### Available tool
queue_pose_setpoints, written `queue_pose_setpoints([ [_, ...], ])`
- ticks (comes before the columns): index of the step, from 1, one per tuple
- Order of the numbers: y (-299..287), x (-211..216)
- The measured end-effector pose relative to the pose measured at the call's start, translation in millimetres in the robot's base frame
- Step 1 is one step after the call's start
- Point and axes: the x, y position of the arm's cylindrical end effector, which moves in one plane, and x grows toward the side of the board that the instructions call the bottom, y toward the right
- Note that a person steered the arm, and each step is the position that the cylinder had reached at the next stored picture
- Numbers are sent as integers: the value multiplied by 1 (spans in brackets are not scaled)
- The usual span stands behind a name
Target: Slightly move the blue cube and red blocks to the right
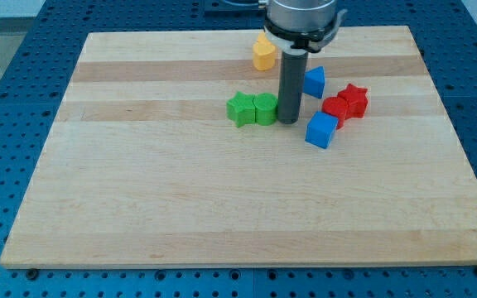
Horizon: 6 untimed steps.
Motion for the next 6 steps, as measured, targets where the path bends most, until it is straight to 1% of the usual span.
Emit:
queue_pose_setpoints([
  [2,0,0],
  [4,41,0],
  [6,45,-26],
])
